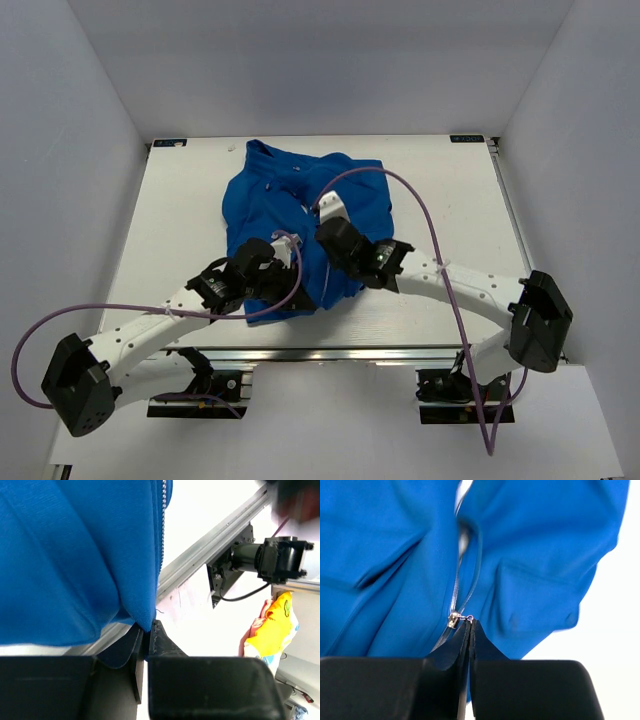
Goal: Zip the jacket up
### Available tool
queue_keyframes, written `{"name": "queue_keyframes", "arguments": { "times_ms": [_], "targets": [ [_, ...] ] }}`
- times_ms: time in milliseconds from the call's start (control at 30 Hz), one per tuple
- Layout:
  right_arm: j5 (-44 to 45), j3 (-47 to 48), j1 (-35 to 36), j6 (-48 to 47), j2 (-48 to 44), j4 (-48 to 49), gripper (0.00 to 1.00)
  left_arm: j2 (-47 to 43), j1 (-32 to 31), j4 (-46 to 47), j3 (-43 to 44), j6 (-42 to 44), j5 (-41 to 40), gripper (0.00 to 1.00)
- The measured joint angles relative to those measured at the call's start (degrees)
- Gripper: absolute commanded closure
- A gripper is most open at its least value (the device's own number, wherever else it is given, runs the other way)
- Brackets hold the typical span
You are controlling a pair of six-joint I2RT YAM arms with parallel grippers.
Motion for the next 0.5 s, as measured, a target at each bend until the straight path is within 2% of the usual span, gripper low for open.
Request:
{"name": "queue_keyframes", "arguments": {
  "times_ms": [333, 500],
  "targets": [
    [-3.58, 14.80, -10.51, -8.35, 13.33, 4.24, 1.00, -7.32, 0.04, -6.56, -3.06, -1.73, -0.09, 1.00],
    [-5.97, 29.57, -16.76, -11.91, 25.18, 3.89, 1.00, -10.43, 0.04, -8.87, -7.06, -4.20, 0.28, 1.00]
  ]
}}
